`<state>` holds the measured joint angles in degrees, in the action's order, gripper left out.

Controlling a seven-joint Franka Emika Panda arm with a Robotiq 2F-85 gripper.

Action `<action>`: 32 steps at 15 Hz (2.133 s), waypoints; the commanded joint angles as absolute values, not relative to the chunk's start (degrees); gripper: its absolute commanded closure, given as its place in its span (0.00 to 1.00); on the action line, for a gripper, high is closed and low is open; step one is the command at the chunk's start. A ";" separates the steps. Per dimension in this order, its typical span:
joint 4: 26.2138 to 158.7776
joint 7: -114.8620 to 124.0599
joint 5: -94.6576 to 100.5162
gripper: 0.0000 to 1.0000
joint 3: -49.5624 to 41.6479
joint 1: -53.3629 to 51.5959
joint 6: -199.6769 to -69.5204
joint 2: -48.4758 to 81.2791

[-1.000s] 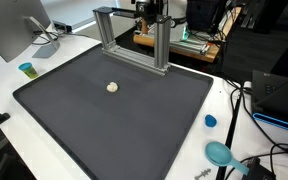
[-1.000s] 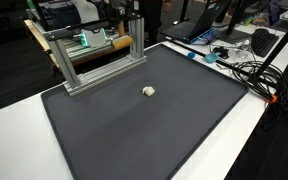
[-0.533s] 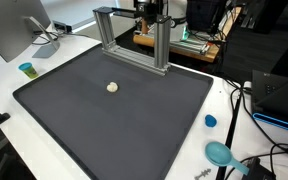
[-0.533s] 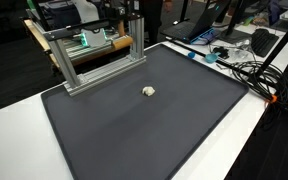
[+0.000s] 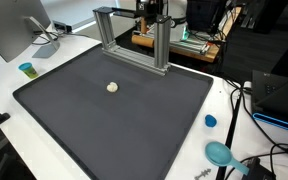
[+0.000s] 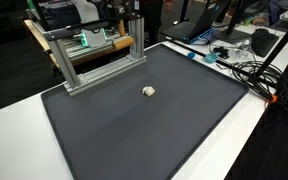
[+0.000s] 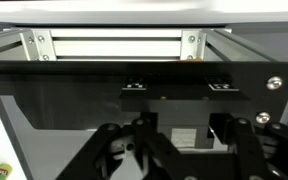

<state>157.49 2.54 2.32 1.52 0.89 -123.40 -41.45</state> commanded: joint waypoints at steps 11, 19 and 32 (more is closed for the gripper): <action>157.27 3.89 0.34 0.78 1.33 -0.06 -129.13 -43.42; 149.07 3.35 2.30 0.78 1.46 1.90 -137.81 -34.24; 140.15 7.65 4.76 0.78 3.26 2.81 -139.03 -22.46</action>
